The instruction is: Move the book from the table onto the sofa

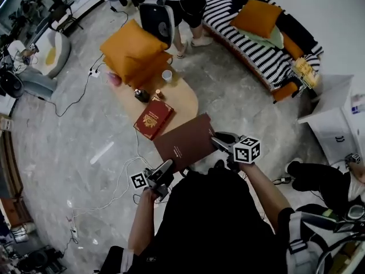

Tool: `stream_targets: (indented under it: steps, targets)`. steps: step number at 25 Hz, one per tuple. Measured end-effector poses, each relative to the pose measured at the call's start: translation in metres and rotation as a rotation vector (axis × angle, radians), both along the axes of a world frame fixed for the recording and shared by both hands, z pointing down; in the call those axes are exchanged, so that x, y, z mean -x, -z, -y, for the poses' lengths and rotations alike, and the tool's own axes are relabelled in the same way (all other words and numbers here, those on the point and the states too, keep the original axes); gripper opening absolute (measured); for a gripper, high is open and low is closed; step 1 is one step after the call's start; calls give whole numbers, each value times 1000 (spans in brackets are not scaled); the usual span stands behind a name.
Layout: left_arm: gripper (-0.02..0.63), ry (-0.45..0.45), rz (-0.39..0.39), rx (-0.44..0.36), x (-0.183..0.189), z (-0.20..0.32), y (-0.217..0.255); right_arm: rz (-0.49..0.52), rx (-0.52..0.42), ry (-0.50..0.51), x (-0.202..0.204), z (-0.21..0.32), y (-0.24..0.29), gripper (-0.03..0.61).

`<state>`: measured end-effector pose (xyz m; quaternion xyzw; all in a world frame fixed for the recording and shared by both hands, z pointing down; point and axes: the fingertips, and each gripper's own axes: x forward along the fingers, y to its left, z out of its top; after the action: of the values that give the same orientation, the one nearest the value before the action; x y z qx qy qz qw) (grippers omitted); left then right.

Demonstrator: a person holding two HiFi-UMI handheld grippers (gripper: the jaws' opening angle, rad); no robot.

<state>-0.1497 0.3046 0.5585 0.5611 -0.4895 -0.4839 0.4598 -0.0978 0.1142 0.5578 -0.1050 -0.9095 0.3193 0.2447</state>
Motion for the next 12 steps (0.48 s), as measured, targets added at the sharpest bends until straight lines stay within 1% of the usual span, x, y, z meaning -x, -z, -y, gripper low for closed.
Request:
stream_targets:
  steps: [4, 9, 12]
  targets:
    - [152, -102, -3, -13, -30, 64, 5, 29, -5, -134, -47, 58, 5, 115]
    - [152, -213, 0, -11, -74, 133, 5, 38, -9, -252, -112, 118, 3, 115]
    - [152, -279, -17, -3, -97, 163, 4, 38, -7, -325, -147, 143, 2, 115]
